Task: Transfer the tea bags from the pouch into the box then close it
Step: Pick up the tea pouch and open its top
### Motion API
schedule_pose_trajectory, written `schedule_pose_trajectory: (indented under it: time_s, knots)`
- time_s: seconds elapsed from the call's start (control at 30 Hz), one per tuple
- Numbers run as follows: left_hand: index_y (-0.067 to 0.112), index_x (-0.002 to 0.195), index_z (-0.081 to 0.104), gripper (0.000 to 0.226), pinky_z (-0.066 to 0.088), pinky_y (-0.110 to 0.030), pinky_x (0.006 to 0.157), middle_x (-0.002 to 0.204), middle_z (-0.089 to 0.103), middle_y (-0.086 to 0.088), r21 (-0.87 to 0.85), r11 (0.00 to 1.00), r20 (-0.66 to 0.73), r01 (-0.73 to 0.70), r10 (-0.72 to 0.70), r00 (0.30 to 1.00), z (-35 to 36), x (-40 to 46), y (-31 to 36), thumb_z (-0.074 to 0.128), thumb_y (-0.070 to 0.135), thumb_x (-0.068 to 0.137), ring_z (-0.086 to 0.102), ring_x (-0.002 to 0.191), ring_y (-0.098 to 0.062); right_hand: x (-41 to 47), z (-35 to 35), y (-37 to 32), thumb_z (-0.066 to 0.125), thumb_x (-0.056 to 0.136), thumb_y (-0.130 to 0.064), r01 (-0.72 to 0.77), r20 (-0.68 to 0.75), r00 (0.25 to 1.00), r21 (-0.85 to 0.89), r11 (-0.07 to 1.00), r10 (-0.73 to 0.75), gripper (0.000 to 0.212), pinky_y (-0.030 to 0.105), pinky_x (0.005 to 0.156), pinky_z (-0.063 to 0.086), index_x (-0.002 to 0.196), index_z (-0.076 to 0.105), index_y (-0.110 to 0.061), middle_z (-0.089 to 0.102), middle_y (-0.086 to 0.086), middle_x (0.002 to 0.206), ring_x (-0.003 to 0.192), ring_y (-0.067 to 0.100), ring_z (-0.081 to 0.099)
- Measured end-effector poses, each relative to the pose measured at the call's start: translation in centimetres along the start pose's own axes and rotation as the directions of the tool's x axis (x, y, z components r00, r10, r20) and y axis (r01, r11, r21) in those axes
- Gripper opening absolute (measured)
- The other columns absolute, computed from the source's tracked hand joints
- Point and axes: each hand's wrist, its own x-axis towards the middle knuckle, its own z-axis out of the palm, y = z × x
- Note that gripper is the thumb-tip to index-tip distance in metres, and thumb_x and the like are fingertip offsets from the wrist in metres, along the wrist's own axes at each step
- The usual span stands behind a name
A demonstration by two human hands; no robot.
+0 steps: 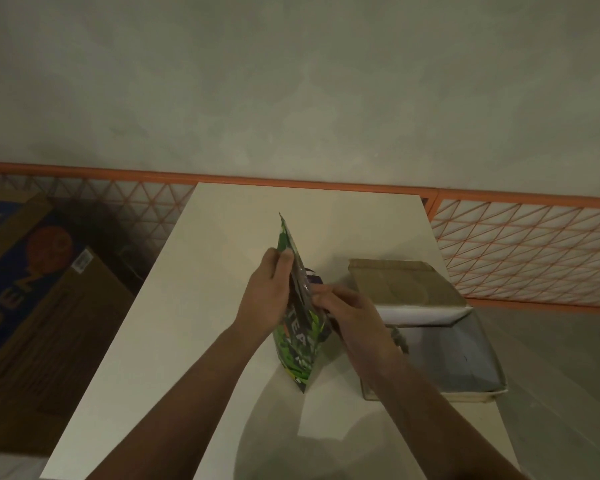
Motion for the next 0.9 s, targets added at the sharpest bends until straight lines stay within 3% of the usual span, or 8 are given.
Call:
schedule_pose_trajectory:
  time_s: [0.1, 0.17, 0.33, 0.43, 0.6, 0.7, 0.77, 0.9]
  knots:
    - [0.021, 0.077, 0.045, 0.034, 0.039, -0.033, 0.068, 0.069, 0.049, 0.004, 0.011, 0.998, 0.072, -0.06, 0.059, 0.996, -0.3, 0.3, 0.2, 0.039, 0.033, 0.108, 0.047, 0.062, -0.011, 0.2, 0.3, -0.3, 0.057, 0.091, -0.011, 0.055, -0.037, 0.998, -0.098, 0.994, -0.059, 0.018, 0.018, 0.068, 0.05, 0.09, 0.074, -0.018, 0.073, -0.005, 0.084, 0.08, 0.008, 0.067]
    - [0.016, 0.077, 0.045, 0.034, 0.038, -0.034, 0.069, 0.069, 0.046, 0.0, -0.004, 0.996, 0.111, -0.085, 0.085, 0.99, -0.3, 0.4, 0.1, 0.041, 0.029, 0.108, 0.044, 0.062, -0.013, 0.6, 0.8, -0.5, 0.062, 0.091, -0.018, 0.112, -0.058, 0.991, -0.153, 0.982, -0.122, 0.013, 0.022, 0.074, 0.053, 0.097, 0.071, -0.025, 0.073, -0.009, 0.088, 0.084, 0.006, 0.068]
    - [0.006, 0.084, 0.048, 0.038, 0.043, -0.04, 0.075, 0.078, 0.047, -0.007, -0.046, 0.997, 0.148, -0.054, 0.06, 0.987, -0.3, 0.3, -0.1, 0.039, 0.034, 0.108, 0.047, 0.073, -0.018, 1.1, 1.0, -0.8, 0.062, 0.093, -0.018, 0.203, -0.074, 0.969, -0.304, 0.931, -0.236, 0.02, 0.025, 0.078, 0.057, 0.091, 0.073, -0.035, 0.074, -0.013, 0.082, 0.08, 0.005, 0.069]
    - [0.016, 0.084, 0.051, 0.035, 0.049, -0.046, 0.087, 0.081, 0.053, -0.006, -0.1, 0.995, 0.173, -0.019, 0.036, 0.984, -0.3, 0.0, -0.4, 0.038, 0.038, 0.107, 0.052, 0.079, -0.018, 1.1, 0.6, -0.5, 0.062, 0.092, -0.019, 0.118, -0.124, 0.982, -0.201, 0.972, -0.145, 0.017, 0.031, 0.08, 0.057, 0.099, 0.078, -0.02, 0.076, -0.004, 0.088, 0.085, 0.013, 0.071]
    - [0.0, 0.098, 0.051, 0.056, 0.047, -0.057, 0.097, 0.103, 0.055, -0.033, -0.206, 0.976, 0.179, 0.068, -0.031, 0.983, 0.0, -0.5, -0.6, 0.044, 0.055, 0.095, 0.057, 0.089, -0.024, 1.2, 0.6, -0.1, 0.059, 0.092, -0.021, 0.0, -0.119, 0.993, -0.03, 1.0, -0.003, 0.019, 0.047, 0.091, 0.056, 0.096, 0.078, -0.016, 0.075, 0.008, 0.093, 0.094, 0.028, 0.071]
    - [0.003, 0.094, 0.051, 0.03, 0.051, -0.044, 0.084, 0.105, 0.058, -0.033, -0.18, 0.979, 0.153, 0.093, -0.066, 0.986, 0.0, 0.3, -0.2, 0.041, 0.029, 0.105, 0.058, 0.088, -0.024, 1.2, 0.7, -0.2, 0.059, 0.094, -0.021, 0.045, -0.121, 0.991, -0.099, 0.994, -0.057, 0.018, 0.038, 0.087, 0.057, 0.096, 0.077, -0.018, 0.076, 0.001, 0.091, 0.091, 0.019, 0.071]
    - [0.008, 0.091, 0.05, 0.024, 0.051, -0.041, 0.079, 0.095, 0.06, -0.025, -0.136, 0.986, 0.104, 0.094, -0.08, 0.991, 0.0, 1.2, 0.2, 0.042, 0.026, 0.104, 0.06, 0.087, -0.028, 1.1, 0.7, -0.3, 0.059, 0.094, -0.021, 0.076, -0.111, 0.989, -0.177, 0.981, -0.097, 0.018, 0.029, 0.082, 0.056, 0.098, 0.076, -0.019, 0.075, -0.005, 0.09, 0.088, 0.012, 0.07]
    - [0.008, 0.089, 0.049, 0.034, 0.053, -0.057, 0.083, 0.085, 0.058, -0.016, -0.041, 0.999, 0.076, 0.034, -0.031, 0.997, 0.0, 2.2, 0.7, 0.041, 0.036, 0.107, 0.062, 0.084, -0.036, 1.2, 0.6, -0.6, 0.058, 0.092, -0.02, 0.095, -0.114, 0.986, -0.233, 0.968, -0.124, 0.015, 0.029, 0.078, 0.054, 0.088, 0.073, -0.019, 0.072, -0.003, 0.084, 0.085, 0.017, 0.068]
